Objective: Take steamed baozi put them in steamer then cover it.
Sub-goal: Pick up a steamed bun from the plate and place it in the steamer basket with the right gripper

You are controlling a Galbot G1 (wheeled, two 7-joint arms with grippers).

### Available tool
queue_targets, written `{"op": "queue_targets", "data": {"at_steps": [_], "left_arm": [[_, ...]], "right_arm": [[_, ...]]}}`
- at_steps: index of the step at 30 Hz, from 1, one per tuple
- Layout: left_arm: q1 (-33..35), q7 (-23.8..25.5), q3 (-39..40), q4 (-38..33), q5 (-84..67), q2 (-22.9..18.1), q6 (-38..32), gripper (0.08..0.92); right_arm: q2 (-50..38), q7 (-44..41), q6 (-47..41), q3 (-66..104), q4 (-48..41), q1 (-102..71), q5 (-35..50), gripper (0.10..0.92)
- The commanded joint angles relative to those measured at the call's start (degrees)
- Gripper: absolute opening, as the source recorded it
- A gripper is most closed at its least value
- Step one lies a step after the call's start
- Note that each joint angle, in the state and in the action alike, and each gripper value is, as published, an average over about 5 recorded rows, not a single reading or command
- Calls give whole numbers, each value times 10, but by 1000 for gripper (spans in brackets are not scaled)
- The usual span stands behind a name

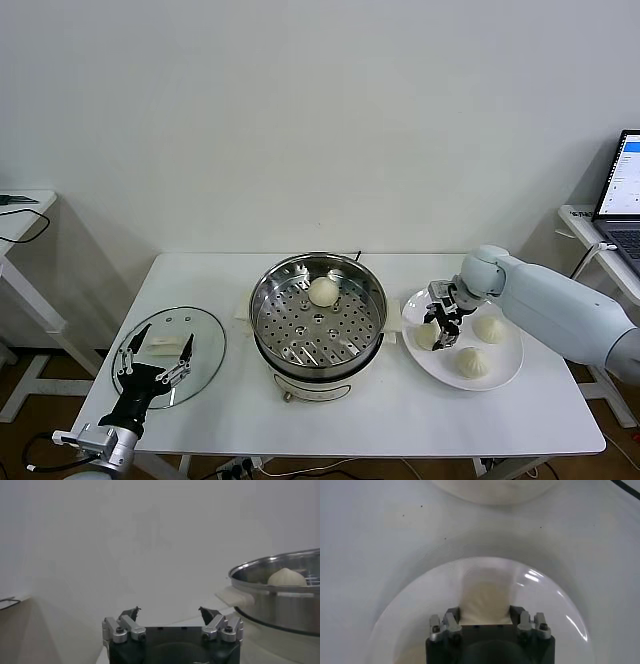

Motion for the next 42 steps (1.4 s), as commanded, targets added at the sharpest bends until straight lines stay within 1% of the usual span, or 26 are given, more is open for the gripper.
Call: {"op": "queue_targets", "data": {"at_steps": [1,6,11,16,21,25,30,36,42], "left_arm": [[0,-1,-1,-2,0,1,1,823],[0,-2,-2,-4,0,2,1,823],[0,-2,-5,-8,0,3,1,823],[3,-2,-6,-15,1,4,0,823],[7,-2,-7,-24,1,3,-1,823],[9,-3,-11,-33,1,3,-1,823],[8,-3,-17,-38,-1,2,0,823],[4,-3,-29,-32,-3,3,1,823],[0,-2,-36,-27,-6,4,2,823]], "right_arm": [[-45,-10,-13,-34,50,61,44,647],[-102,-21,-41,-128,146,185,118,638],[-125,-24,-84,-252,233,343,188,636],[-110,-26,-144,-314,304,444,248,638],[-58,0,-194,-327,344,488,298,644],[17,48,-249,-312,345,486,344,645],[123,110,-310,-278,317,446,375,645],[221,141,-335,-250,267,404,386,645],[281,140,-336,-241,222,372,383,649]]}}
